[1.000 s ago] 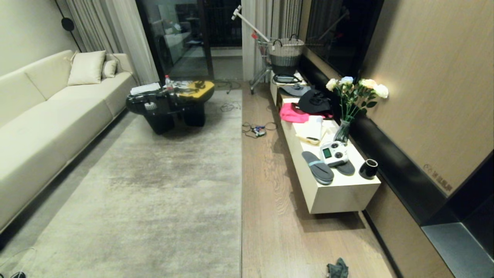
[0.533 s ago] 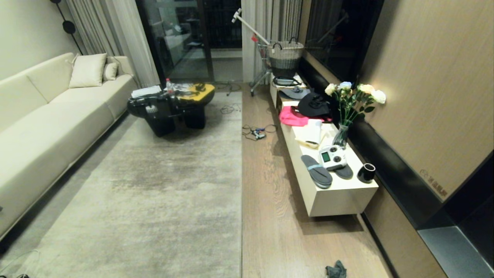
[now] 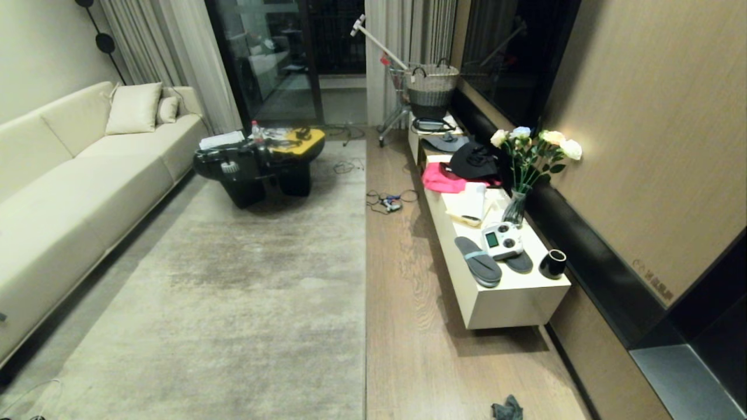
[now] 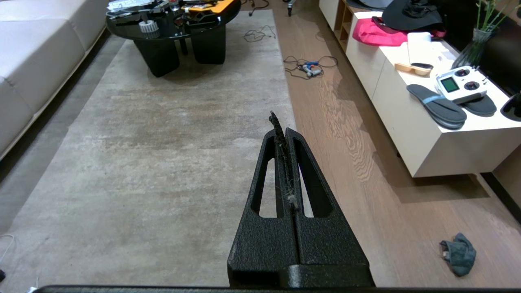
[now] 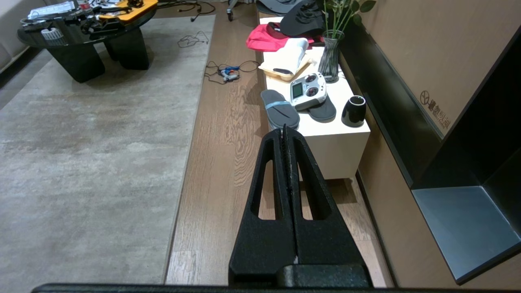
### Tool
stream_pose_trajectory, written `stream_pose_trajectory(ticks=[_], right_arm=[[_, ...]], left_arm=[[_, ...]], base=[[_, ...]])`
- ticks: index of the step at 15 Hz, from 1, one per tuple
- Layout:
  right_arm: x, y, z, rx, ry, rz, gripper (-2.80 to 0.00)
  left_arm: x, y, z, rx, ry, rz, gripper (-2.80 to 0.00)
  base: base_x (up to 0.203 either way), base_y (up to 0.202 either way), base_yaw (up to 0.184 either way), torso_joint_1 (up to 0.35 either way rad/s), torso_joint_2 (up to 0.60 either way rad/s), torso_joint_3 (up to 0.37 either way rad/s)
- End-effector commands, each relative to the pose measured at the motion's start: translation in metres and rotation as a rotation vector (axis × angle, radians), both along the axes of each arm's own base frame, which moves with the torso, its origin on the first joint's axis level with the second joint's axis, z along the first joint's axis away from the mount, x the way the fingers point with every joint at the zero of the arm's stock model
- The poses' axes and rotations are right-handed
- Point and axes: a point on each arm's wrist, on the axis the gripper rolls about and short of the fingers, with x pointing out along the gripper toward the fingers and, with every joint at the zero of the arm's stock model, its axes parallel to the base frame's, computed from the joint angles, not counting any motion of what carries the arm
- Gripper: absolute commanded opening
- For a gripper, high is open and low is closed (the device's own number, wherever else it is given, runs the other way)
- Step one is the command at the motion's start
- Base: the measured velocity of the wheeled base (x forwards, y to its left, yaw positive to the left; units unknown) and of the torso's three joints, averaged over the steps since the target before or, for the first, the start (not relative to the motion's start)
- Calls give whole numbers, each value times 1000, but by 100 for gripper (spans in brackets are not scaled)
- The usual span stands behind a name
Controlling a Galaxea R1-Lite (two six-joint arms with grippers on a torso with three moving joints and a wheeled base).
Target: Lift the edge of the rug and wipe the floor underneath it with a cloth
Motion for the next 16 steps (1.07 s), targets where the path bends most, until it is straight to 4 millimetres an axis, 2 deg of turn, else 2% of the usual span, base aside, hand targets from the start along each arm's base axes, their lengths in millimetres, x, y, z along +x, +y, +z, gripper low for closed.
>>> stream_pose_trajectory(ticks=[1, 16], right_arm=[[0, 0, 0, 0, 1, 1, -280], [0, 0, 0, -1, -1, 1, -280]], left_arm=[[0, 0, 0, 0, 2, 1, -280], [0, 0, 0, 0, 2, 1, -280]], base=[[0, 0, 0, 0, 0, 0], [0, 0, 0, 0, 0, 0]])
